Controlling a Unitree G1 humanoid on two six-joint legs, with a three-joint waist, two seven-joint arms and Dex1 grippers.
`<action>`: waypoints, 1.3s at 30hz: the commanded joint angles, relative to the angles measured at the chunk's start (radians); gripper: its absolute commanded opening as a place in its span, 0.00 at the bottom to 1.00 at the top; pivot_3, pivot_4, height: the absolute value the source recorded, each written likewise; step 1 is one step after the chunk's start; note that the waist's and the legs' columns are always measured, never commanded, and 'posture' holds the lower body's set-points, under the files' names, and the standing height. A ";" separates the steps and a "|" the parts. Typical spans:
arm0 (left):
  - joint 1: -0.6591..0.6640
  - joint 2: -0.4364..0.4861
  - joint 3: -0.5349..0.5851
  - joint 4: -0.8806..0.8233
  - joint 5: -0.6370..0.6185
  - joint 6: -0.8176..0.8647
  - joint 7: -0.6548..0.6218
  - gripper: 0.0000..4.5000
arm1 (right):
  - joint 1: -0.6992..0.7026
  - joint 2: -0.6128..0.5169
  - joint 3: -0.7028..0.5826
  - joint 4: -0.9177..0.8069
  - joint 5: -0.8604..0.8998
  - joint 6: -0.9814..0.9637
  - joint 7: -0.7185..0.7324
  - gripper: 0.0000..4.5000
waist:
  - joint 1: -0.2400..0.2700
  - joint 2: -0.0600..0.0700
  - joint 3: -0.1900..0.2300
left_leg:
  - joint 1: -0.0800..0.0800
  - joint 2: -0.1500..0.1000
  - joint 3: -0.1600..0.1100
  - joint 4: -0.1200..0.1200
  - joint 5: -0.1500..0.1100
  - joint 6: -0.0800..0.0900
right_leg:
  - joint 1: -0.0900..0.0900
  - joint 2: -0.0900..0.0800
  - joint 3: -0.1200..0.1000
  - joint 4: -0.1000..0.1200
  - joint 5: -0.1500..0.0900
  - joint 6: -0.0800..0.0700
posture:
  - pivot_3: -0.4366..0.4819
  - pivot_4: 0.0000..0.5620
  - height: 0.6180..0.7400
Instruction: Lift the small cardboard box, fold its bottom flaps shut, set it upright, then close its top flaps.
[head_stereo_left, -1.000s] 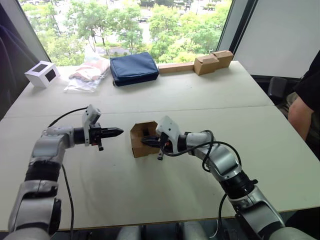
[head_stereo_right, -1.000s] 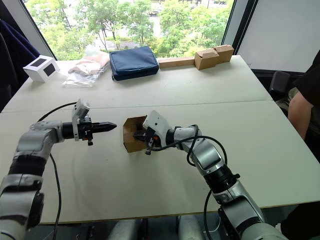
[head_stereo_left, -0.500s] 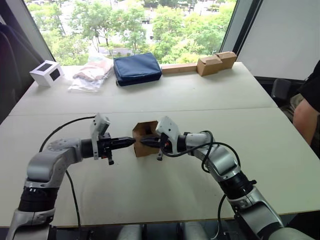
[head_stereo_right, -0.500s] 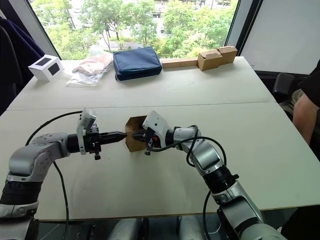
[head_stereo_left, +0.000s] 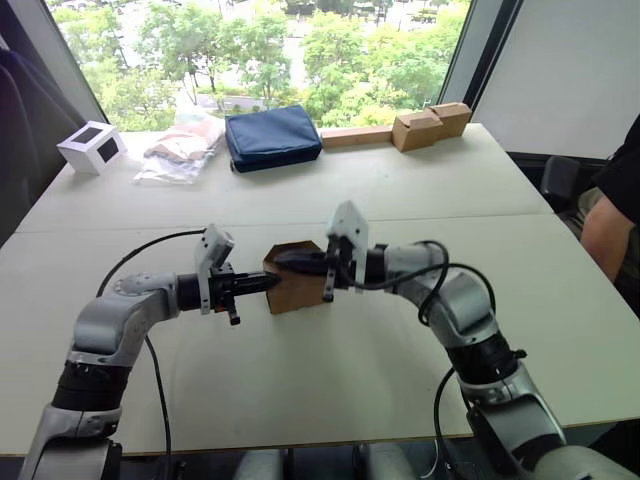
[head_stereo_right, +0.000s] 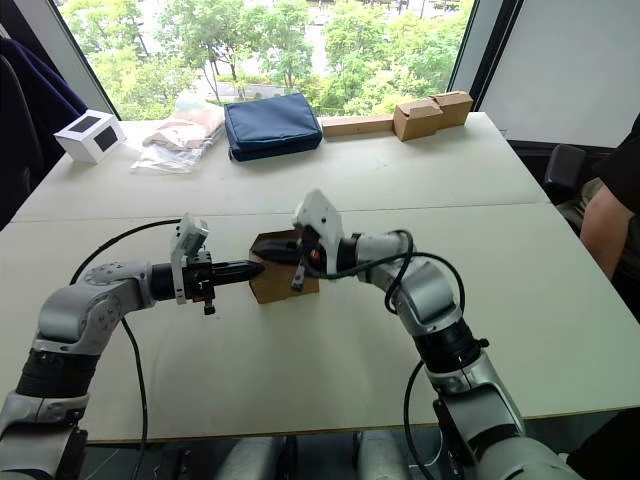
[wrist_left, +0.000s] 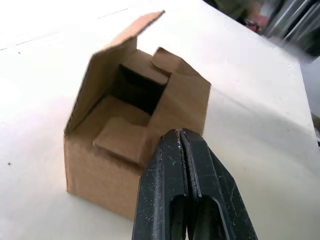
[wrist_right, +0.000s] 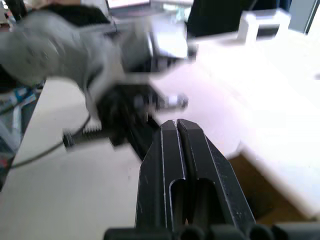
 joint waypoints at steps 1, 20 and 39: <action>-0.013 0.010 -0.003 -0.038 -0.017 0.012 0.006 0.01 | -0.075 0.019 -0.010 0.113 -0.077 -0.077 -0.078 0.00 | -0.002 0.000 0.000 | 0.000 0.000 0.000 0.000 0.000 0.000 | 0.000 0.000 0.000 0.000 0.000 0.000 | 0.48 0.27 1.00; 0.025 0.087 0.042 -0.058 -0.070 0.021 -0.024 0.01 | -0.033 0.005 0.158 0.187 -0.252 -0.122 -0.014 0.00 | -0.003 0.000 0.000 | 0.000 0.000 0.001 -0.001 0.000 -0.001 | -0.001 -0.001 0.000 0.000 0.000 0.000 | 0.48 0.27 1.00; -0.104 -0.072 -0.017 0.218 0.088 -0.207 0.077 0.01 | 0.040 0.001 0.133 0.089 -0.234 -0.081 -0.068 0.00 | -0.002 0.000 0.000 | 0.000 -0.001 0.001 -0.001 0.001 -0.001 | -0.001 0.000 0.000 0.000 0.000 0.000 | 0.48 0.27 1.00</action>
